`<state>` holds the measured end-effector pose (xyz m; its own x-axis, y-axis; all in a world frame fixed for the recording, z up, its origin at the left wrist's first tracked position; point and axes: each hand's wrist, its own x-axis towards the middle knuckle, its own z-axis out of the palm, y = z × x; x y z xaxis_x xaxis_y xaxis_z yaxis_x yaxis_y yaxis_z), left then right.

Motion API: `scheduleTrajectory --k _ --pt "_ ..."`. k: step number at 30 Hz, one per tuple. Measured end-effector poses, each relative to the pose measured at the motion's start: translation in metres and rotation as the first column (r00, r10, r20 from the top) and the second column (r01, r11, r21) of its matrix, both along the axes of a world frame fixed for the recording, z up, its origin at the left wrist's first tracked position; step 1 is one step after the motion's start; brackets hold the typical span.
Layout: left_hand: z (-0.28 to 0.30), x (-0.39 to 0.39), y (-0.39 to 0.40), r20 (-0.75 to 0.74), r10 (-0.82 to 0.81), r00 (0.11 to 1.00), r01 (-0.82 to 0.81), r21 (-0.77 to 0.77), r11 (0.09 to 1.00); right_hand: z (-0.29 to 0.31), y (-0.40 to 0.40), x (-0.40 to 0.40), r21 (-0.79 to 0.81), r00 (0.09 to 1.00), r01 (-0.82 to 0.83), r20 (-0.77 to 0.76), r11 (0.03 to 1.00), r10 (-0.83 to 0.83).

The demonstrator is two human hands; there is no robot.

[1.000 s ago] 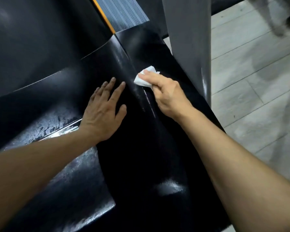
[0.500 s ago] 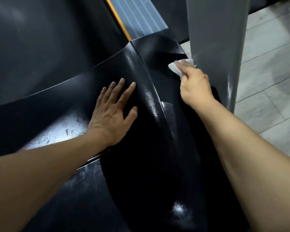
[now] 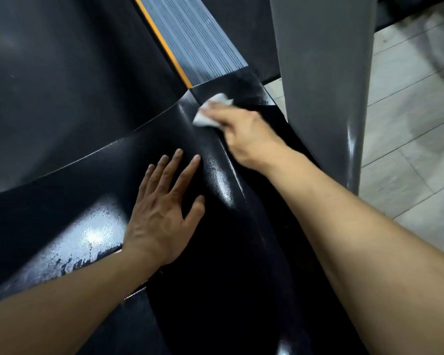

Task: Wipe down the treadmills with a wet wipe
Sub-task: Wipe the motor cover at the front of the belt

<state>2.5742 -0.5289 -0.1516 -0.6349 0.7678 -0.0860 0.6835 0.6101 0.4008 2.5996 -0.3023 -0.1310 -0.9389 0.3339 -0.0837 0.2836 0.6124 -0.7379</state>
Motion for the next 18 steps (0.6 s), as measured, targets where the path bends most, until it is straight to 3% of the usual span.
scheduleTrajectory --k 2,3,5,6,8,9,11,12,14,16,18 --pt "-0.001 -0.001 0.0 -0.006 0.0 1.0 0.0 0.002 1.0 -0.003 -0.006 -0.01 0.002 0.986 -0.168 0.007 0.986 0.168" --pt "-0.001 -0.001 -0.001 -0.004 0.001 1.0 -0.001 0.007 1.0 -0.003 0.0 -0.015 -0.016 0.991 -0.132 0.002 0.991 0.132" --pt "0.0 -0.001 -0.001 0.0 0.002 1.0 -0.002 0.023 1.0 -0.001 0.025 -0.024 -0.076 0.986 0.162 0.038 0.984 -0.16" --pt "0.0 0.0 -0.001 0.003 0.003 1.0 -0.003 0.025 1.0 -0.005 0.039 -0.029 -0.032 0.942 0.33 0.08 0.944 -0.326" --pt "0.0 0.0 -0.001 0.011 0.004 1.0 -0.005 0.031 0.999 -0.013 0.052 -0.039 0.052 0.876 0.458 0.146 0.887 -0.46" --pt "-0.001 0.0 -0.001 0.012 0.007 1.0 -0.007 0.035 0.999 -0.01 0.045 -0.045 0.057 0.901 0.405 0.147 0.912 -0.409" --pt "-0.001 0.0 -0.001 0.01 0.006 1.0 -0.006 0.039 0.999 -0.001 0.023 -0.059 0.094 0.985 0.099 0.13 0.991 -0.111" --pt "-0.001 0.0 0.0 0.01 0.003 1.0 -0.004 0.037 0.999 0.0 0.012 -0.064 0.098 0.985 -0.083 0.158 0.992 0.067" --pt "-0.001 0.0 -0.001 0.006 0.001 1.0 -0.001 0.032 0.999 0.002 0.007 -0.069 0.103 0.965 -0.219 0.167 0.97 0.2" --pt "0.0 0.0 0.0 0.008 0.003 1.0 -0.004 0.04 0.999 0.002 0.024 -0.071 0.11 0.989 -0.051 0.143 0.993 0.035" --pt "0.0 0.001 0.0 0.012 0.005 1.0 -0.005 0.041 0.999 -0.008 0.048 -0.065 0.227 0.97 0.185 0.116 0.956 -0.215"
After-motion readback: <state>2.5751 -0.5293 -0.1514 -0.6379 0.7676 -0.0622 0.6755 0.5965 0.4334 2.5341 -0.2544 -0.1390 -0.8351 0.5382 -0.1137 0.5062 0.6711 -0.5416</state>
